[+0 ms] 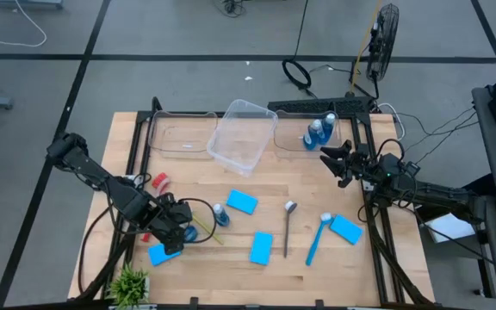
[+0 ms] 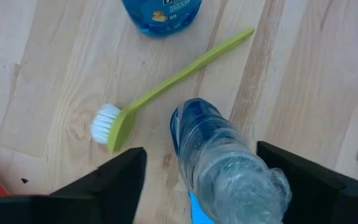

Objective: Pick & Place Kitchen Sink Supplies
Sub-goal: Put the blue dish soap into the right transparent bin

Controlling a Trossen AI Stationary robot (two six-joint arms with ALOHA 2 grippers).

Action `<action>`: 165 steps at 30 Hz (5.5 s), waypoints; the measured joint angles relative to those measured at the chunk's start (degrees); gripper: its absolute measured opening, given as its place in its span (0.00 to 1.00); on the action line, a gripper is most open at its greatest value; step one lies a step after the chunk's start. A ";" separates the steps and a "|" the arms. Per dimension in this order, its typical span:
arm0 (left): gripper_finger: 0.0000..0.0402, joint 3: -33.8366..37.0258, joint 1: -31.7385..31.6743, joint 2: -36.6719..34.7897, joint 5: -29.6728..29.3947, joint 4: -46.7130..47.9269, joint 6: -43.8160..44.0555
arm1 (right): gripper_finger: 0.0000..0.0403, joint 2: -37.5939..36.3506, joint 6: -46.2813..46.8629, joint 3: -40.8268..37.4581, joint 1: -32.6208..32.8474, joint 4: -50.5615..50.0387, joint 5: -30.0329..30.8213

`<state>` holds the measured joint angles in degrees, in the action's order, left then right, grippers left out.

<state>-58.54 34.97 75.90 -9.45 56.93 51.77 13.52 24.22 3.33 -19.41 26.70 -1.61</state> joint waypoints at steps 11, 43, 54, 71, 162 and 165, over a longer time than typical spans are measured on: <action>0.35 -0.02 -0.01 -0.08 1.18 -0.03 -0.68 | 0.44 0.00 -0.01 -0.01 -0.01 0.02 0.00; 0.35 -11.19 -0.35 -5.09 0.16 -0.04 -5.75 | 0.44 0.00 0.14 0.00 0.01 0.05 0.01; 0.35 -15.82 -3.62 -5.11 -4.11 -5.79 -18.16 | 0.44 0.00 0.16 -0.01 0.00 0.04 0.01; 0.35 -15.82 -11.89 -5.11 -4.22 -21.18 -38.41 | 0.44 0.00 0.16 -0.01 0.00 0.05 0.02; 0.35 -33.92 -33.84 25.09 -0.51 -32.53 -54.79 | 0.67 33.51 -18.06 31.98 2.72 -17.64 -21.03; 0.35 -33.92 -33.83 25.09 -0.51 -32.96 -54.93 | 0.69 34.74 -18.08 31.98 2.70 -17.41 -21.02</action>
<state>-92.47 1.15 100.99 -9.96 23.97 -3.16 48.26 6.14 35.31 -16.71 9.29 -22.63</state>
